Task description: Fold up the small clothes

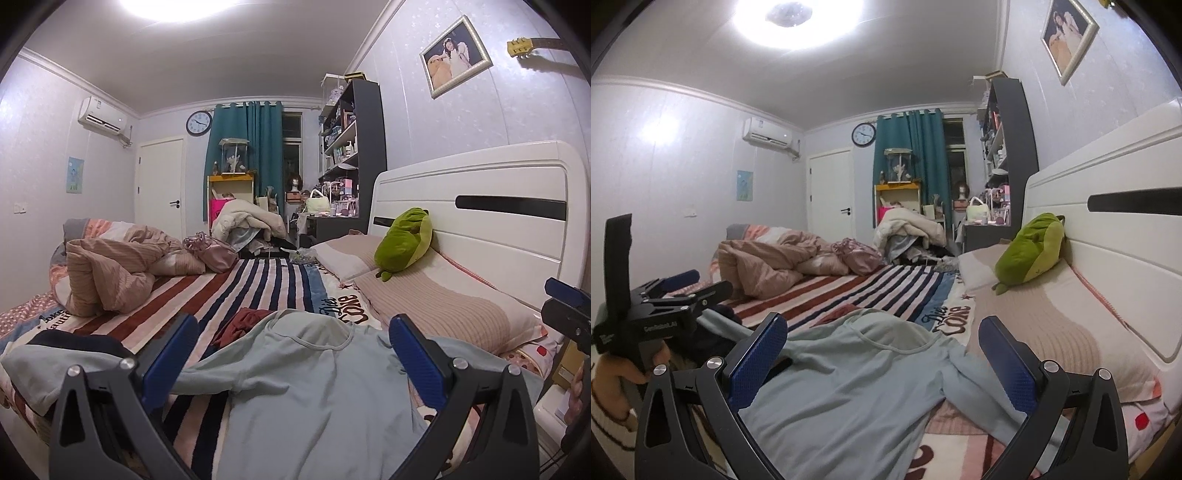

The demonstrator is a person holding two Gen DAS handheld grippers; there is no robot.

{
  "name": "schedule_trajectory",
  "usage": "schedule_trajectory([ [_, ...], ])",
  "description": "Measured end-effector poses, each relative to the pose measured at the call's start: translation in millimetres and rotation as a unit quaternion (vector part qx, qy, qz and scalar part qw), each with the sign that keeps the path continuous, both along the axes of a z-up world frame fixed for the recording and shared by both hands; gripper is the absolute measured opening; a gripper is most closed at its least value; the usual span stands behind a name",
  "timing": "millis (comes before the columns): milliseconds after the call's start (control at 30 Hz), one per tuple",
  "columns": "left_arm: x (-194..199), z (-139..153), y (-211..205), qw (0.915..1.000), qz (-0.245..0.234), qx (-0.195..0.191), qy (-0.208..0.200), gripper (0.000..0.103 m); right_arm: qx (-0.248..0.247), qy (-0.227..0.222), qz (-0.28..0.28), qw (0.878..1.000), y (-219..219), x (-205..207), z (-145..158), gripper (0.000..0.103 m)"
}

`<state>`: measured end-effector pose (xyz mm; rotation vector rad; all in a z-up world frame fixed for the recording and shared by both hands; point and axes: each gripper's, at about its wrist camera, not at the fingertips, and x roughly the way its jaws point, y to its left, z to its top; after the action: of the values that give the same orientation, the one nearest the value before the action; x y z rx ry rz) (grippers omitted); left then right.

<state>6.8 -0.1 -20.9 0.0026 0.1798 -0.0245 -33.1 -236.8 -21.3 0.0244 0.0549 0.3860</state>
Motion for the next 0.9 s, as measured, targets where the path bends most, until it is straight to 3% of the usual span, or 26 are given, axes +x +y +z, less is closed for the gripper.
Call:
schedule_trajectory([
  [167,-2,-1,-2,1.0000,-0.007,0.001,0.000,0.102,-0.011,-0.001,-0.014,1.000,-1,2,-5,0.103],
  [900,-2,0,-4,0.9999,-0.011,-0.001,0.009,0.102,-0.004,0.015,0.024,1.000,3,4,-12,0.103],
])
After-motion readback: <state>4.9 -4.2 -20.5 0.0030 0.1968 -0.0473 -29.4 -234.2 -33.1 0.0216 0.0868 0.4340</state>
